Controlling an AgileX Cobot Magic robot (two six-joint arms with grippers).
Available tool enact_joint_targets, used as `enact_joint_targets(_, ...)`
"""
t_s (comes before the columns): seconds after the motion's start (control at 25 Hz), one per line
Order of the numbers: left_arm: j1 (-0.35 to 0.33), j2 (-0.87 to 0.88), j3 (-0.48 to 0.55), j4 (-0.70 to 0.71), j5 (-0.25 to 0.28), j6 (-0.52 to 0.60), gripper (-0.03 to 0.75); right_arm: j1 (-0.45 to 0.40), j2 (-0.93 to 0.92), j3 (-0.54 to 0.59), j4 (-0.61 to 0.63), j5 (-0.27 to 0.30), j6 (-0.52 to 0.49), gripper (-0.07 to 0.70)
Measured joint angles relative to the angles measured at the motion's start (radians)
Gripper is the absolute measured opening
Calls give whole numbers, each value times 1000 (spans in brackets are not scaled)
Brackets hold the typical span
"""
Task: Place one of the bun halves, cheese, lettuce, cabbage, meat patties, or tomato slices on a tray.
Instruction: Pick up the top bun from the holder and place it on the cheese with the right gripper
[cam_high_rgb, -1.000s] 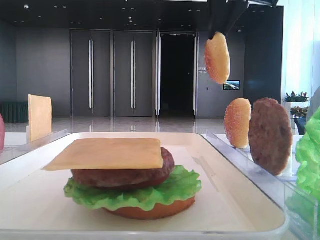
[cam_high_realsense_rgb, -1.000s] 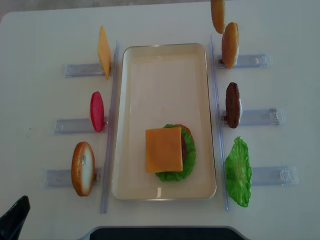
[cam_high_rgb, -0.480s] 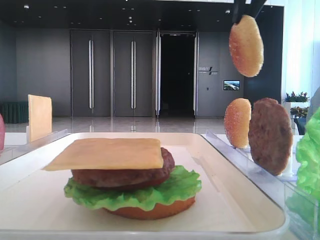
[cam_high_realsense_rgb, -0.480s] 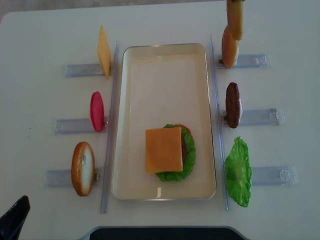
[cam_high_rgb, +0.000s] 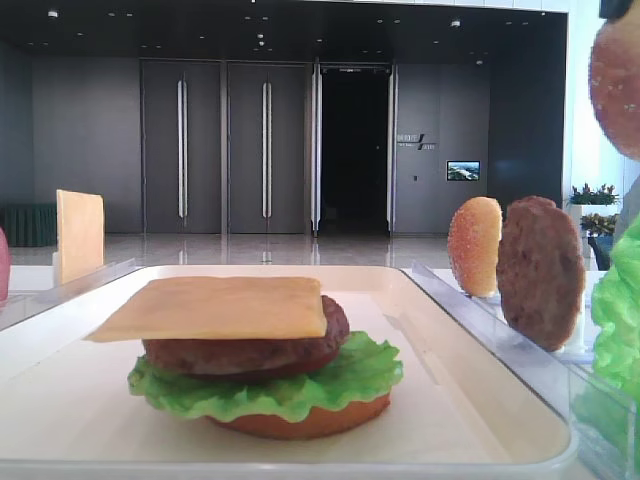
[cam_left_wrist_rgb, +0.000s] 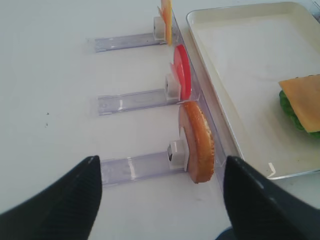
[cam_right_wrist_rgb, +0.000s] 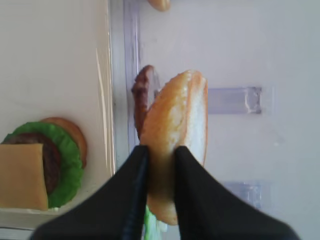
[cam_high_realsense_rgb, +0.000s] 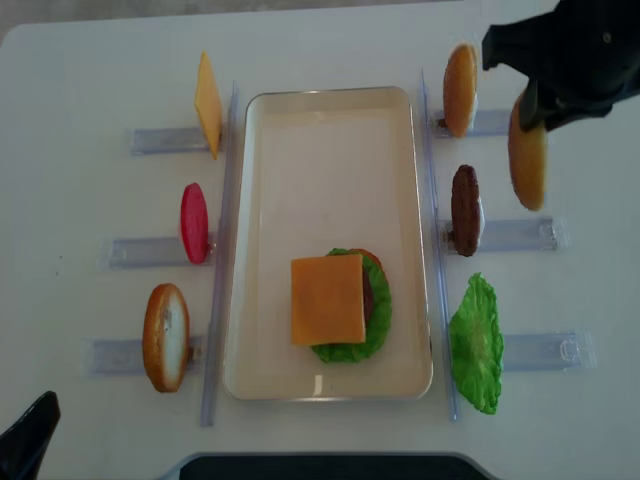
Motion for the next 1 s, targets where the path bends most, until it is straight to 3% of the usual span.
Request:
enact_joint_targets(0.32,0,0,0,0,0,0,576,0,-157,136,-13,0,14,145)
enact_joint_targets(1.0,0,0,0,0,0,0,576,0,-181,146,18,0,-179,141)
